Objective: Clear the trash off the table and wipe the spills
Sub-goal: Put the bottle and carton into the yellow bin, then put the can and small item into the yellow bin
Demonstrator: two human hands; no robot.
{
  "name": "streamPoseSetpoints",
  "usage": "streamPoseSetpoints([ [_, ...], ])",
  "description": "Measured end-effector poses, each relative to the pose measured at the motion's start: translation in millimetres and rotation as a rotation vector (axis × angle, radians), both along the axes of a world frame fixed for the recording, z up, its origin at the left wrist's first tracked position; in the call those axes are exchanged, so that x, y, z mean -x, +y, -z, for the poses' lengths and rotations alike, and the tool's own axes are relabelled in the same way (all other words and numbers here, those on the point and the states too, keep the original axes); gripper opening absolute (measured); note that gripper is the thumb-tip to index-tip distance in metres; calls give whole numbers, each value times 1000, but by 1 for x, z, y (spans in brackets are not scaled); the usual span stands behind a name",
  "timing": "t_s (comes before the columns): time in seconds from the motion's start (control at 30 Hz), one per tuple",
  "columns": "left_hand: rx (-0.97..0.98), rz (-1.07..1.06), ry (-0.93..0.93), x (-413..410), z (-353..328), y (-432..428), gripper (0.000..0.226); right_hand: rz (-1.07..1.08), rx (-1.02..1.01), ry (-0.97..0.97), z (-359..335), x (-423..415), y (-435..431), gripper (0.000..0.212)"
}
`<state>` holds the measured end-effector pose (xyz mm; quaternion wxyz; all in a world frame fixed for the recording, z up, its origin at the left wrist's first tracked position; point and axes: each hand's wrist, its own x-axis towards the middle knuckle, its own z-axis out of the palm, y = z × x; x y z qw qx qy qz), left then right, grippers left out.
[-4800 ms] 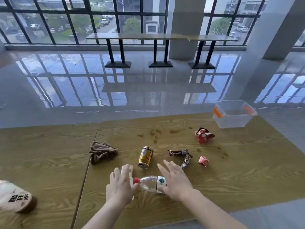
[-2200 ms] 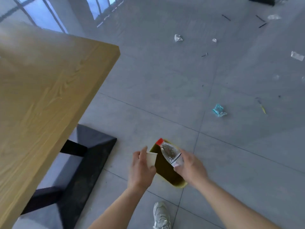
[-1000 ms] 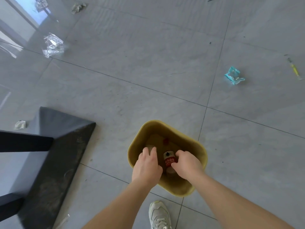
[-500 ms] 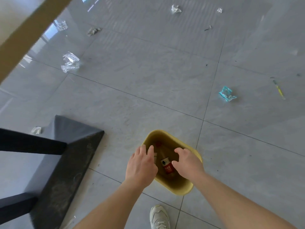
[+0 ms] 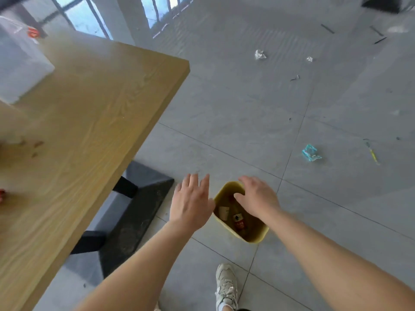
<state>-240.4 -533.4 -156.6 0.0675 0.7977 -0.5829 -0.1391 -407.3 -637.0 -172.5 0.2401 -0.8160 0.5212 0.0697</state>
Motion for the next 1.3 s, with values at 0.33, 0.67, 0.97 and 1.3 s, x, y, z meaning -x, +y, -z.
streamPoseSetpoints([
  [0.33, 155, -233, -144, -68, -136, 96, 67, -279, 200, -171, -140, -100, 43, 58],
  [0.67, 184, -598, -253, -149, -207, 236, 71, -635, 217, -349, -222, -235, 132, 55],
  [0.97, 180, -920, -264, -211, -216, 370, 69, -922, 139, -396, -226, -346, 244, 51],
  [1.3, 30, -1165, -202, -265, -179, 496, 71, -1138, 60, -311, -202, -451, 379, 53],
])
